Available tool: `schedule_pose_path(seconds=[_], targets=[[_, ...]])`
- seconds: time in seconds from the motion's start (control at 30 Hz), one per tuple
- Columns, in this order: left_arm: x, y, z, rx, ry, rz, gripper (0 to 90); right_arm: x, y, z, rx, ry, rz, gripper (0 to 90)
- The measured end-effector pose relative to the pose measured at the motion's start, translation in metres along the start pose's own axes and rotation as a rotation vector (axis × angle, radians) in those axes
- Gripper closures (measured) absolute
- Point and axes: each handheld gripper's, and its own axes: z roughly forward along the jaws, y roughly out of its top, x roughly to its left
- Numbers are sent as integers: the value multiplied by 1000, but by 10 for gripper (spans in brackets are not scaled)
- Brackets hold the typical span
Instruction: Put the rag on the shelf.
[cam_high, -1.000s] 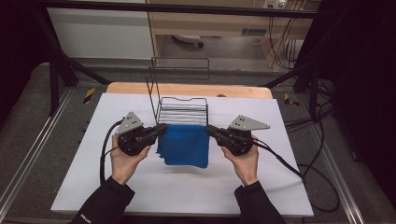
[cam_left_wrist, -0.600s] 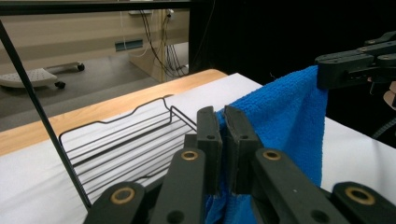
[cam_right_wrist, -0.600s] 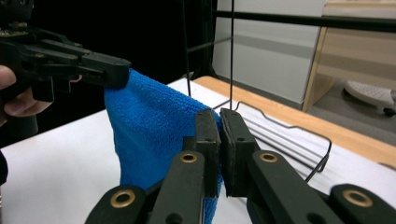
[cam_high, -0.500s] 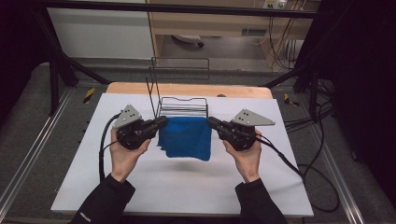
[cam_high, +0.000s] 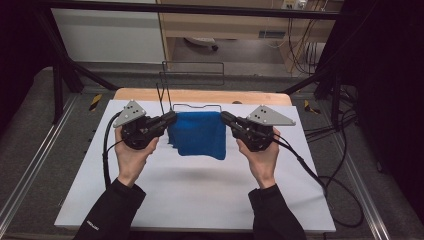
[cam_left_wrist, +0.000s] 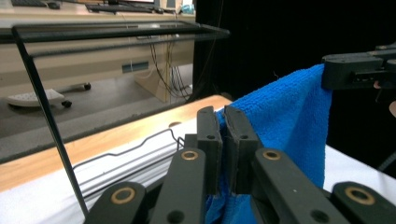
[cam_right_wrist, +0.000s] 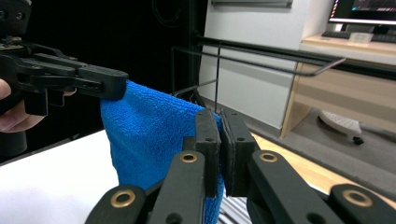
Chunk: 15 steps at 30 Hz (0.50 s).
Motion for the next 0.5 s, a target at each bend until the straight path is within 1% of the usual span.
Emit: schedule_pose_path(seconds=[0.17, 0.3, 0.43, 0.5], targets=[[3, 7, 1, -28, 2, -5, 856, -1, 8, 2, -22, -13, -8, 871], [5, 15, 1, -48, 6, 4, 856, -1, 15, 3, -38, -19, -11, 871], [8, 24, 0, -72, 7, 0, 857, -2, 23, 5, -57, -30, -18, 871], [8, 28, 0, -80, 10, 9, 857, -3, 27, 6, -66, -34, -20, 871]])
